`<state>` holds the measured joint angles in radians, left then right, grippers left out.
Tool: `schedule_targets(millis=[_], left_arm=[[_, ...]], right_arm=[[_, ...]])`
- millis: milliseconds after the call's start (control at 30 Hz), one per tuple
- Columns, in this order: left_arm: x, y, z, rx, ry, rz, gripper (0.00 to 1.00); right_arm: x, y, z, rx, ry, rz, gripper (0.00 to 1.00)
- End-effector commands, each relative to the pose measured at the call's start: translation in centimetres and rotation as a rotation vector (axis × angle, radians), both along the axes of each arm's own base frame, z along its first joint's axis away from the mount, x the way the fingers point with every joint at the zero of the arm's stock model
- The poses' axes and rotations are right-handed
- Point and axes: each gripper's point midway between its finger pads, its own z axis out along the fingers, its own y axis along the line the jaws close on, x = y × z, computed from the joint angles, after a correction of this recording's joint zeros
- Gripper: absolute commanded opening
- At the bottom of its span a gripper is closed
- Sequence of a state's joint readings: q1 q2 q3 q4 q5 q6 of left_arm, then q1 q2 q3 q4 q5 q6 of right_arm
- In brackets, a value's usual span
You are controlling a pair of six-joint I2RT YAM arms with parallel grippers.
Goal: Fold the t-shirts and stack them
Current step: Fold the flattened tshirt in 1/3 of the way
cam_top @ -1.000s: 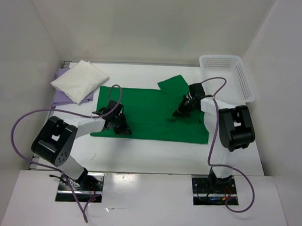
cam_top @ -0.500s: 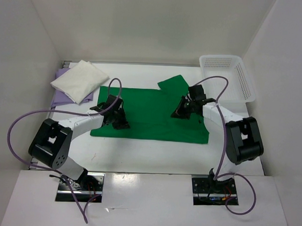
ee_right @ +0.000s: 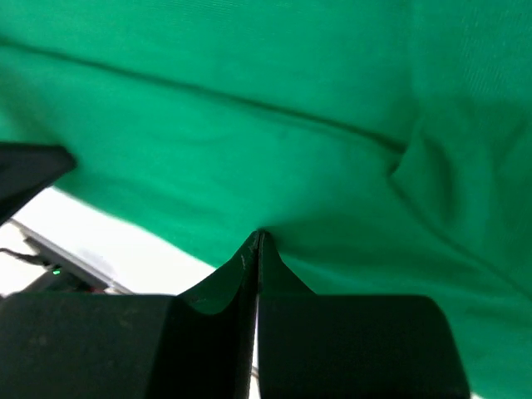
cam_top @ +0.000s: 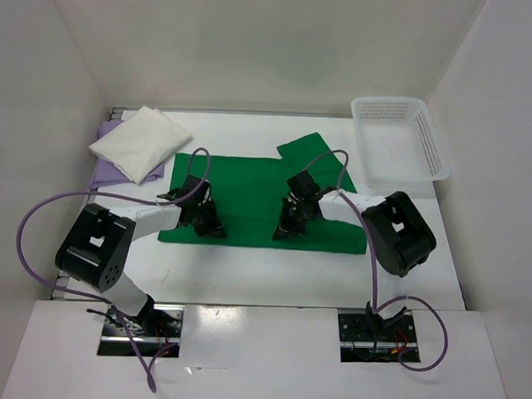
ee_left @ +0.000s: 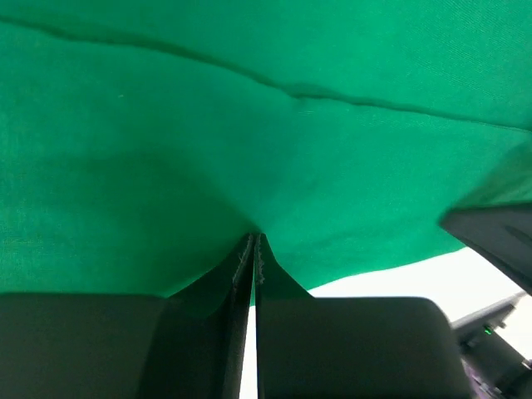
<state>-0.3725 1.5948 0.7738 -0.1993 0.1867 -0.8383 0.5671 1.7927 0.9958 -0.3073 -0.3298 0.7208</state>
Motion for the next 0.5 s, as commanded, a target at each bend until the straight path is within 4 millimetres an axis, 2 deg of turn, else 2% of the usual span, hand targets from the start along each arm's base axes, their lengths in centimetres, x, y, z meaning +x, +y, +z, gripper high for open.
schedule_targets(millis=[0, 67, 167, 233, 267, 367, 400, 467], left_arm=[[-4.9, 1.8, -2.6, 0.032, 0.160, 0.009, 0.09], [-7.2, 2.4, -2.9, 0.017, 0.213, 0.025, 0.09], [-8.2, 4.4, -2.6, 0.017, 0.223, 0.084, 0.09], [-8.2, 4.2, -1.6, -0.004, 0.192, 0.079, 0.09], [-8.9, 4.4, -1.5, 0.004, 0.216, 0.080, 0.09], [-8.5, 4.3, -0.4, -0.011, 0.190, 0.091, 0.09], [-8.3, 4.5, -0.4, -0.012, 0.189, 0.103, 0.09], [-5.7, 4.3, 1.5, -0.035, 0.115, 0.098, 0.14]], right_arm=[[0.6, 1.1, -0.2, -0.008, -0.037, 0.005, 0.00], [-0.9, 1.0, -1.2, -0.022, -0.017, 0.027, 0.00], [-2.7, 0.6, -1.7, -0.041, 0.011, 0.048, 0.00], [-3.9, 0.3, -1.6, -0.042, 0.032, 0.053, 0.00], [-4.4, 0.2, -1.2, -0.031, 0.036, 0.058, 0.00], [-5.3, 0.1, -0.1, -0.012, 0.059, 0.062, 0.00], [-5.0, 0.4, 0.6, -0.003, 0.047, 0.063, 0.00], [-4.0, 0.7, 1.9, 0.000, 0.006, 0.074, 0.07]])
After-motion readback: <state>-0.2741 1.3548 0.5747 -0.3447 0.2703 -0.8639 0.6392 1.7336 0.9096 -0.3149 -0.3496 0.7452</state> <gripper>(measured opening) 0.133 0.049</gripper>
